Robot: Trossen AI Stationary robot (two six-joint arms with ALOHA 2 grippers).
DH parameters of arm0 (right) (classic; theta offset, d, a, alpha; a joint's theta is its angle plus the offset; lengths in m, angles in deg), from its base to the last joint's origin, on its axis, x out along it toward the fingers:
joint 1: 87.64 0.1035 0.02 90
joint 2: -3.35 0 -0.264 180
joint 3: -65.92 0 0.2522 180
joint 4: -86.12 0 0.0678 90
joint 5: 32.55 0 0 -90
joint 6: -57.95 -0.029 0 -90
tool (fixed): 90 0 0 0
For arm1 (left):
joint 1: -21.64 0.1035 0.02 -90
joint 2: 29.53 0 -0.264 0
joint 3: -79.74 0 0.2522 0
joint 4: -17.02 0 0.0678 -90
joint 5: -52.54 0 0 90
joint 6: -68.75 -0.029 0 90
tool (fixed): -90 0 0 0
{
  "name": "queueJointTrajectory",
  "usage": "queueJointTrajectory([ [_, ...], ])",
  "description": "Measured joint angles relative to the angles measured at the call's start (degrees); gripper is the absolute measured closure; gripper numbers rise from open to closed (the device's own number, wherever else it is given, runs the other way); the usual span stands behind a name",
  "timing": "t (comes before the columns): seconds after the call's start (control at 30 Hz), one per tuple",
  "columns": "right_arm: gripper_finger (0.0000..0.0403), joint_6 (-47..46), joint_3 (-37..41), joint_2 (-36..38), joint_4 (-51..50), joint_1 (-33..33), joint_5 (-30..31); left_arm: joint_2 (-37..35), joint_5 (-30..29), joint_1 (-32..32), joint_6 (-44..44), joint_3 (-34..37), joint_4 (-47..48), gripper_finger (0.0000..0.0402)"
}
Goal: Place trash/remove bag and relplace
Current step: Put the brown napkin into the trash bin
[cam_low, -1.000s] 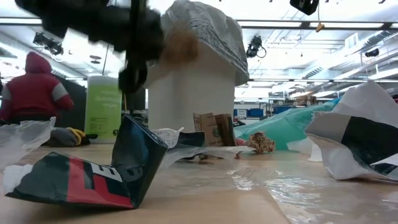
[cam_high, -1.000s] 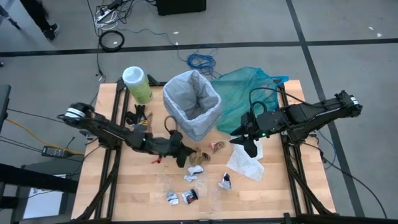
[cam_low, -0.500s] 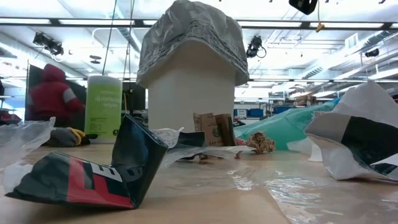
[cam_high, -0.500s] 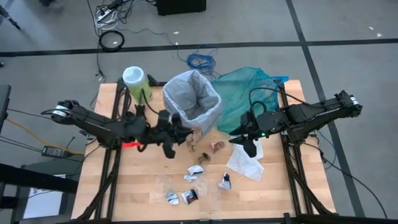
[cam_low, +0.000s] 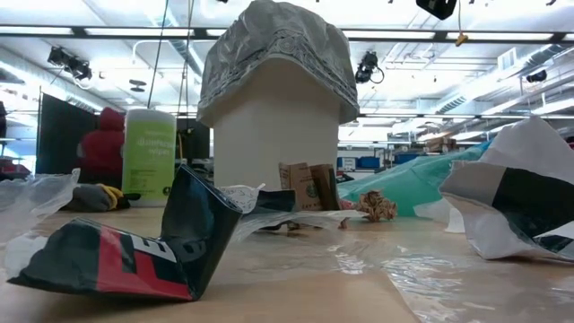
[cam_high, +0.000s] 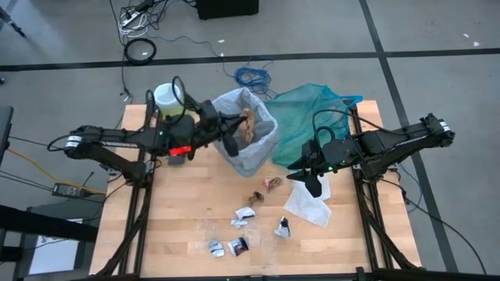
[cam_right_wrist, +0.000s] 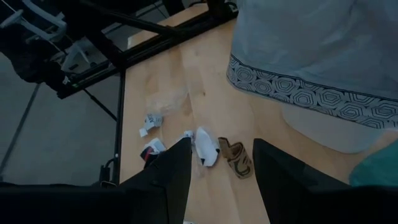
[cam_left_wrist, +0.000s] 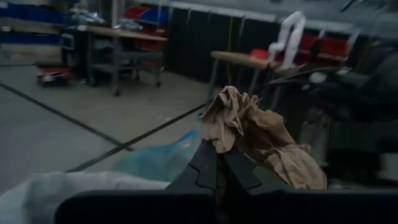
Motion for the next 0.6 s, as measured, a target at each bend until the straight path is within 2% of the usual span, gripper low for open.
queueJointTrajectory([
  [0.2,0.0241,-0.37,0.0,0.0,0.19,0.0,-0.01,0.54,0.07,2.58,-0.43,-0.02,6.24,0.039],
  [0.37,0.0241,-1.05,0.0,0.0,1.19,0.02,-0.02,1.47,0.12,4.94,-3.5,-0.02,6.74,0.0362],
  [0.6,0.0241,-1.05,0.0,0.0,3.45,0.51,-1.11,1.55,7.27,7.89,-7.06,-0.04,12.2,0.0313],
])
